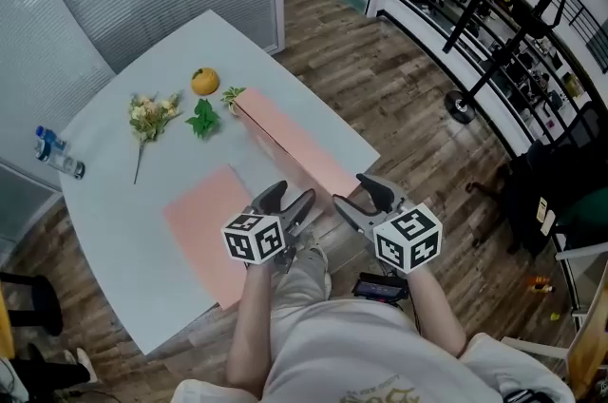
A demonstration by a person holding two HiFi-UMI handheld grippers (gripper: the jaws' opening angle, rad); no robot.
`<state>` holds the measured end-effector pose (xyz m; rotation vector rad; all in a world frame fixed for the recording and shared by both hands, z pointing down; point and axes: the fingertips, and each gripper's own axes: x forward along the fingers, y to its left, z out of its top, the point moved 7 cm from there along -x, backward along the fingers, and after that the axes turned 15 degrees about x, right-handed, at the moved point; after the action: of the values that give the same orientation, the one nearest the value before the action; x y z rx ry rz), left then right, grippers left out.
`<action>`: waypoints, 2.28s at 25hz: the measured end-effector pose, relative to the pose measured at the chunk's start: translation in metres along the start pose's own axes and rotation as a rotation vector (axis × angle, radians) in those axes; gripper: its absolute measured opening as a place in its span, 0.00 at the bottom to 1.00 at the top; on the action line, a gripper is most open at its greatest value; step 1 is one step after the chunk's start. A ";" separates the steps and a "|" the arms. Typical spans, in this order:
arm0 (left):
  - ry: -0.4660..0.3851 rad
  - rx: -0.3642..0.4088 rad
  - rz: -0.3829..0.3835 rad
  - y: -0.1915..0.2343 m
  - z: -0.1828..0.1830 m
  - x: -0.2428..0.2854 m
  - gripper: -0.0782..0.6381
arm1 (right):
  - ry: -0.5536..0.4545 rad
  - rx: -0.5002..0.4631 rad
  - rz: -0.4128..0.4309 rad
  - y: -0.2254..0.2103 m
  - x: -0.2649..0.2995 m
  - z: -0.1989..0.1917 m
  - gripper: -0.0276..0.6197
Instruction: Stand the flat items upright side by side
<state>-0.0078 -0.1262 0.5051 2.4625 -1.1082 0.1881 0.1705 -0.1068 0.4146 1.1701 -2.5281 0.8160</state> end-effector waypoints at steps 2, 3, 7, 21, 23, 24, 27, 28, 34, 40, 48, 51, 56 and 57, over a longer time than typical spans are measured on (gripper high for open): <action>-0.018 0.020 0.011 0.001 0.008 -0.009 0.55 | -0.003 -0.008 -0.013 0.004 -0.002 -0.002 0.47; -0.034 0.027 0.018 0.004 0.014 -0.012 0.55 | -0.008 -0.015 -0.018 0.005 -0.002 -0.002 0.47; -0.103 0.011 0.028 0.024 0.031 -0.018 0.55 | -0.009 -0.023 -0.031 0.010 0.001 0.000 0.47; -0.178 -0.148 -0.033 0.053 0.039 -0.010 0.55 | 0.030 0.052 -0.126 0.005 0.011 0.009 0.47; -0.179 -0.165 -0.037 0.052 0.038 -0.008 0.55 | 0.032 0.067 -0.121 0.003 0.010 0.009 0.47; -0.177 -0.171 -0.039 0.051 0.037 -0.007 0.55 | 0.034 0.077 -0.118 0.001 0.009 0.010 0.47; -0.166 -0.188 -0.029 0.052 0.033 -0.004 0.55 | 0.045 0.087 -0.103 -0.004 0.011 0.014 0.48; -0.164 -0.197 -0.023 0.054 0.032 -0.004 0.55 | 0.049 0.082 -0.098 -0.004 0.012 0.016 0.48; -0.202 -0.226 0.013 0.066 0.033 -0.003 0.55 | 0.041 0.091 -0.102 -0.005 0.013 0.053 0.51; -0.298 -0.290 0.010 0.084 0.040 -0.013 0.54 | 0.093 -0.032 -0.069 0.013 0.059 0.101 0.51; -0.309 -0.317 -0.023 0.091 0.041 -0.012 0.54 | 0.323 -0.119 -0.055 0.035 0.140 0.112 0.54; -0.309 -0.333 -0.033 0.094 0.039 -0.009 0.53 | 0.345 -0.107 -0.041 0.038 0.166 0.120 0.54; -0.339 -0.370 -0.021 0.097 0.039 -0.007 0.52 | 0.398 -0.130 -0.077 0.037 0.204 0.120 0.55; -0.343 -0.378 -0.025 0.097 0.039 -0.006 0.52 | 0.402 -0.135 -0.091 0.037 0.210 0.119 0.55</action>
<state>-0.0855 -0.1964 0.4998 2.2096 -1.1242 -0.4288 0.0082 -0.2873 0.3937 0.9589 -2.1502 0.7565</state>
